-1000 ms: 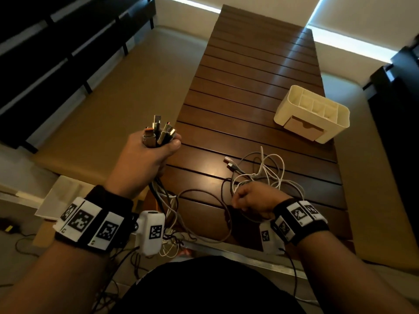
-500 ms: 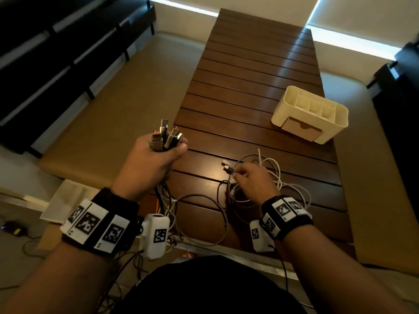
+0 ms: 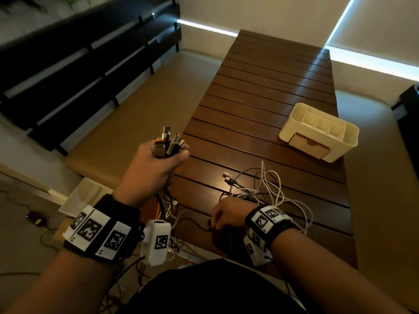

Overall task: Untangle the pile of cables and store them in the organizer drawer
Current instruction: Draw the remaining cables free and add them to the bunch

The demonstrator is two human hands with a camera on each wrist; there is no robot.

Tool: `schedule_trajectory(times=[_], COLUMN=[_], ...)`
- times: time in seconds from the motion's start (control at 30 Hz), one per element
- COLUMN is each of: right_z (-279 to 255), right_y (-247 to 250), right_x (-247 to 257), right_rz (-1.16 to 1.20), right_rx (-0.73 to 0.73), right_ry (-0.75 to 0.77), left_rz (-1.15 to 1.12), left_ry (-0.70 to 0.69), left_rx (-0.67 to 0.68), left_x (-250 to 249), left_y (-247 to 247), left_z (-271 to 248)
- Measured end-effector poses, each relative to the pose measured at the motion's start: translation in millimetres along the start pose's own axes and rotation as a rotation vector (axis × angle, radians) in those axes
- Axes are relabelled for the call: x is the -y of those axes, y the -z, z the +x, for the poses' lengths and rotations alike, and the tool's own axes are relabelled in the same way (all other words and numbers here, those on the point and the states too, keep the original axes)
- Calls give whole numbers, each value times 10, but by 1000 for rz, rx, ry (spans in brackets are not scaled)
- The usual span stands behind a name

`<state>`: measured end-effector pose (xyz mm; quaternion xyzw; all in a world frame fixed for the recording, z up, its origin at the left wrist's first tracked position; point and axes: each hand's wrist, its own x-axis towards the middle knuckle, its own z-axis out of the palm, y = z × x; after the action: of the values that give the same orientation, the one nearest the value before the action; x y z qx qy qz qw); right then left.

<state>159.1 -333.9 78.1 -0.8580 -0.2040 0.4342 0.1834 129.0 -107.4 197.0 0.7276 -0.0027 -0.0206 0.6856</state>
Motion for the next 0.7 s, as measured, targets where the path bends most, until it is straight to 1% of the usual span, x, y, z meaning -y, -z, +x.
schedule_trajectory(times=[0.03,0.07,0.13,0.17,0.2,0.27,0.33,0.43,0.5,0.6,0.7], right_z=[-41,-73,-74,-44,-12,57,110,144,139,94,16], right_y=[47,100,189,220,235,236,206,149,123,114,132], right_x=[-53,-111,-256,-331,-402,-511,-593,-656,-656,-648,-631], right_rz=[67,140,246,263,264,234,189,52,-19,-22,46], right_rx=[-25,-110,-390,-524,-627,-730,-748,-696,-668,-659,-702], right_ry=[9,14,-15,-46,-80,-133,-177,-248,-249,-226,-195], left_rz=[7,14,25,26,23,19,9,-7,-6,1,7], left_ry=[-8,-19,-46,-55,-61,-65,-62,-48,-39,-25,-15], left_rx=[-5,-10,-14,-13,-14,-18,-21,-33,-28,-16,0], left_x=[-28,-57,-109,-130,-147,-165,-171,-178,-179,-178,-174], left_y=[-23,-46,-92,-116,-143,-192,-240,-292,-322,-361,-385], left_z=[-12,-22,-37,-46,-55,-69,-88,-111,-120,-133,-143])
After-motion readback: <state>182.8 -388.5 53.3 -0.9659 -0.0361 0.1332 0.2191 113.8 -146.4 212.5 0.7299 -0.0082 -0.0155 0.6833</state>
